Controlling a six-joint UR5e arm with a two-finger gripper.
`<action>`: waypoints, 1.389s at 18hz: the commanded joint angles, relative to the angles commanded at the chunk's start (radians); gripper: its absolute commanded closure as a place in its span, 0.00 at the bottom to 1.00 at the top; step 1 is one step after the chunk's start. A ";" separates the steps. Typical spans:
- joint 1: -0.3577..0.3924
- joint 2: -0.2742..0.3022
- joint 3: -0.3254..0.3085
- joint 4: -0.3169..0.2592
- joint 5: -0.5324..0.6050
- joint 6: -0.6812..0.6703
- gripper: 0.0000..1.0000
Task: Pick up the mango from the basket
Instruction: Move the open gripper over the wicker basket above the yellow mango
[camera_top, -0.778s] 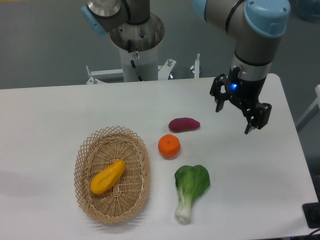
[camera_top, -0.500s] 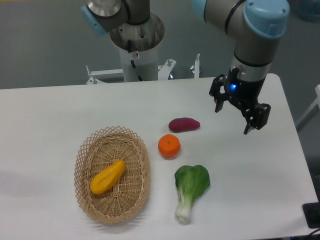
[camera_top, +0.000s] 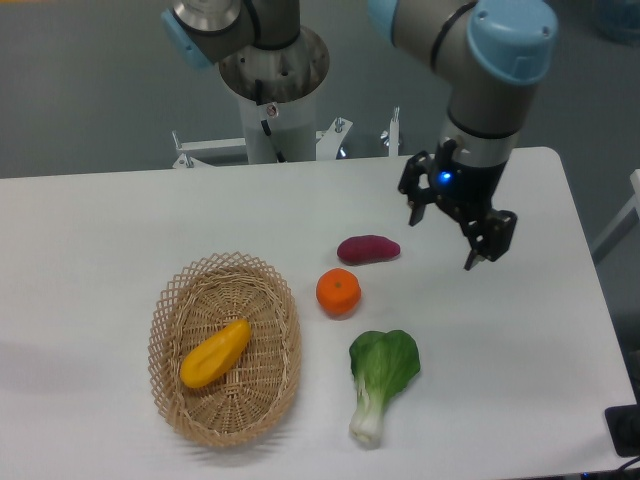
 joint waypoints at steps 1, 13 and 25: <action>-0.018 0.000 -0.002 0.000 0.002 -0.031 0.00; -0.239 0.040 -0.282 0.371 0.023 -0.329 0.00; -0.384 -0.103 -0.311 0.426 0.074 -0.625 0.00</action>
